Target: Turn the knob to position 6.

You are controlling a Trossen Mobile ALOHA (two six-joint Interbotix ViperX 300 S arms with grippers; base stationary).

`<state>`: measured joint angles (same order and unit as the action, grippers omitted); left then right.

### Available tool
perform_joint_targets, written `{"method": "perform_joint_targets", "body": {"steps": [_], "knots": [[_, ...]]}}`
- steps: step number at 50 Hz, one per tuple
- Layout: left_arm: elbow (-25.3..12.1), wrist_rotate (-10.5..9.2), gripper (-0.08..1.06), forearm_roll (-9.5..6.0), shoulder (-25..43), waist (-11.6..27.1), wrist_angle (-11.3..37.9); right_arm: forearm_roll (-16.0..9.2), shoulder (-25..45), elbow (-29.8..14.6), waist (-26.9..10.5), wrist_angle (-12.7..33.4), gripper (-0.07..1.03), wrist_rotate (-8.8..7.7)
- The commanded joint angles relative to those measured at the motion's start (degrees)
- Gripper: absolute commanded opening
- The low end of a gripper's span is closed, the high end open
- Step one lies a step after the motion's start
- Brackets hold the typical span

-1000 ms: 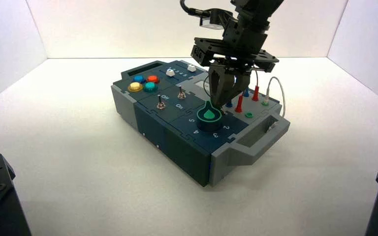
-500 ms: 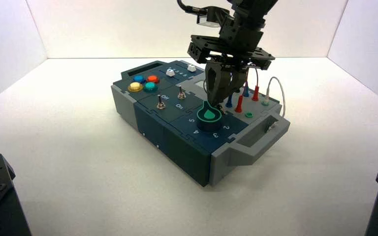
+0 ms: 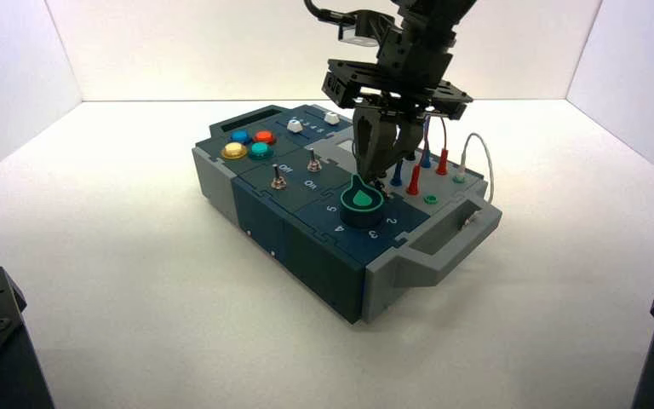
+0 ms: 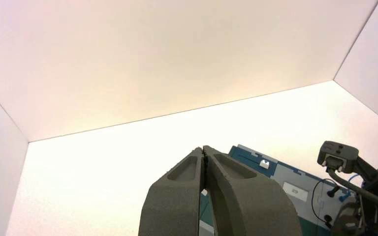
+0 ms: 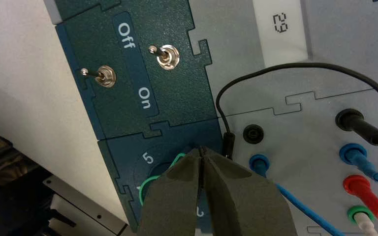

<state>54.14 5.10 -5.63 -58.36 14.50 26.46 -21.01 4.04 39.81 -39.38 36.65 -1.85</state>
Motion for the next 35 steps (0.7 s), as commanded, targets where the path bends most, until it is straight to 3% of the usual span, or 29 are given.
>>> {"method": "perform_joint_targets", "body": {"steps": [1, 35], "knots": [[-1.85, 0.0, -0.03, 0.0, 0.35, 0.09, -0.7, 0.0, -0.7, -1.67, 0.26, 0.09, -0.02, -0.09], [-1.67, 0.0, -0.03, 0.0, 0.53, 0.09, -0.79, 0.09, 0.7, -2.2, 0.26, 0.35, -0.02, -0.26]]}}
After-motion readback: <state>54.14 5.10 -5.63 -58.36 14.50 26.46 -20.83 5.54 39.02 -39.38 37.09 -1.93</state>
